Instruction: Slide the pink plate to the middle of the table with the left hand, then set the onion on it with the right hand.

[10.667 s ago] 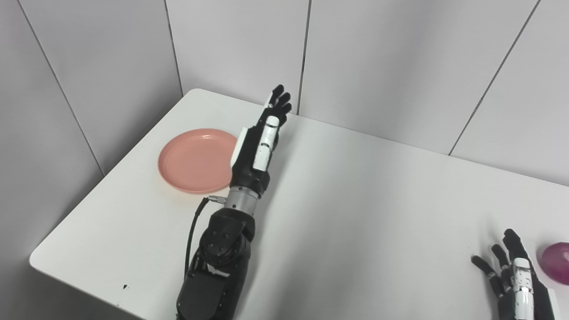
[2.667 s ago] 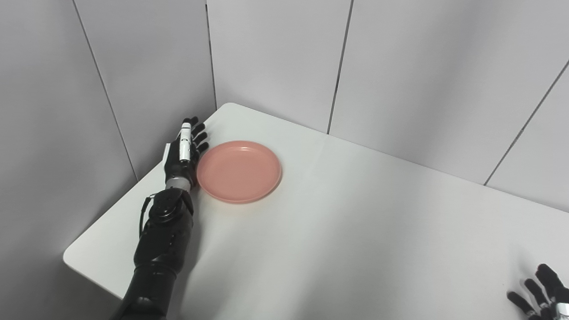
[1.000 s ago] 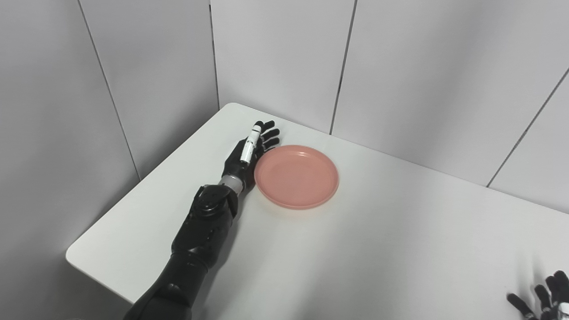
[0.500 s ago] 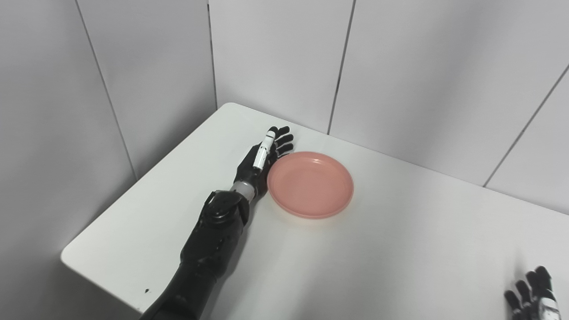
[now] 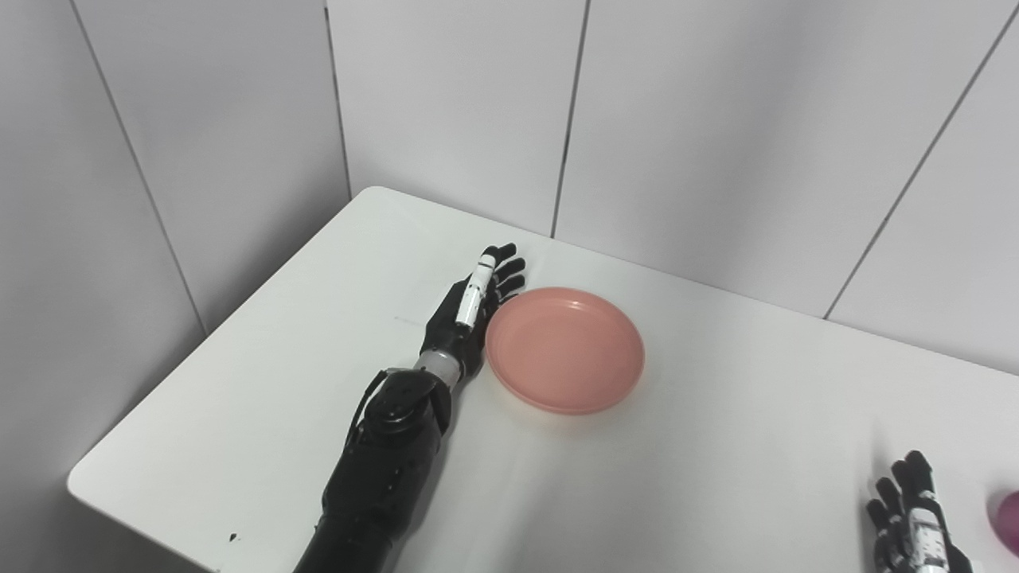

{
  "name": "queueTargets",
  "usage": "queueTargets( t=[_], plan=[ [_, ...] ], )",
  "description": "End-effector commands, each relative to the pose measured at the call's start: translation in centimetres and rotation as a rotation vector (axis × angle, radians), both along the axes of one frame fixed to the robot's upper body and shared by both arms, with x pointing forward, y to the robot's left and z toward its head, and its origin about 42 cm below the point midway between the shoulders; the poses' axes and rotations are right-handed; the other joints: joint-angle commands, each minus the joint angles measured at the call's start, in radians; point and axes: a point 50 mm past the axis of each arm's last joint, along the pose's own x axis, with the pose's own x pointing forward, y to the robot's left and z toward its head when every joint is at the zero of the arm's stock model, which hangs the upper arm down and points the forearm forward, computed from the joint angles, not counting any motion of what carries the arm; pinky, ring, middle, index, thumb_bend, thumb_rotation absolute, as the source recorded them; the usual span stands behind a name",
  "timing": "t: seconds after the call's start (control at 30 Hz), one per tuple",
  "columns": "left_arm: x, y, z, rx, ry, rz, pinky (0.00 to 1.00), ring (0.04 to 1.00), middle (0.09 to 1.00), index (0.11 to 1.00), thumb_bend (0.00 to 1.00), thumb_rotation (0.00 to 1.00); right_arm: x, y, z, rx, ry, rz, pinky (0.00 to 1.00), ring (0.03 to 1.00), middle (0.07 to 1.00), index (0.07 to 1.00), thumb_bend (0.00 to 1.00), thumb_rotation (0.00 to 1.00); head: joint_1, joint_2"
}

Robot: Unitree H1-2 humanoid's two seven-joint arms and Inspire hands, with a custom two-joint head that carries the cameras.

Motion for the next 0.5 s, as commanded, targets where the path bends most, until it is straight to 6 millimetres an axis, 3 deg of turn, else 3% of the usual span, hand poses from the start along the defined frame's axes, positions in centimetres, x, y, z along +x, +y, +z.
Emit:
queueTargets(
  t=[0.0,0.47],
  plan=[
    [0.0,-1.0,1.2,0.003,-0.042,-0.018,0.92,0.923,0.921,0.902,0.42,1.0,-0.3,0.4,1.0,0.003,-0.048,0.007,1.0,1.0,1.0,1.0,0.04,1.0,-0.015,0.007],
    [-1.9,-3.8,1.2,0.03,-0.066,-0.015,0.93,0.939,0.93,0.907,0.41,1.0,-0.5,0.4,0.6,-0.006,-0.062,0.004,1.0,1.0,1.0,1.0,0.05,1.0,-0.1,0.053]
  ],
)
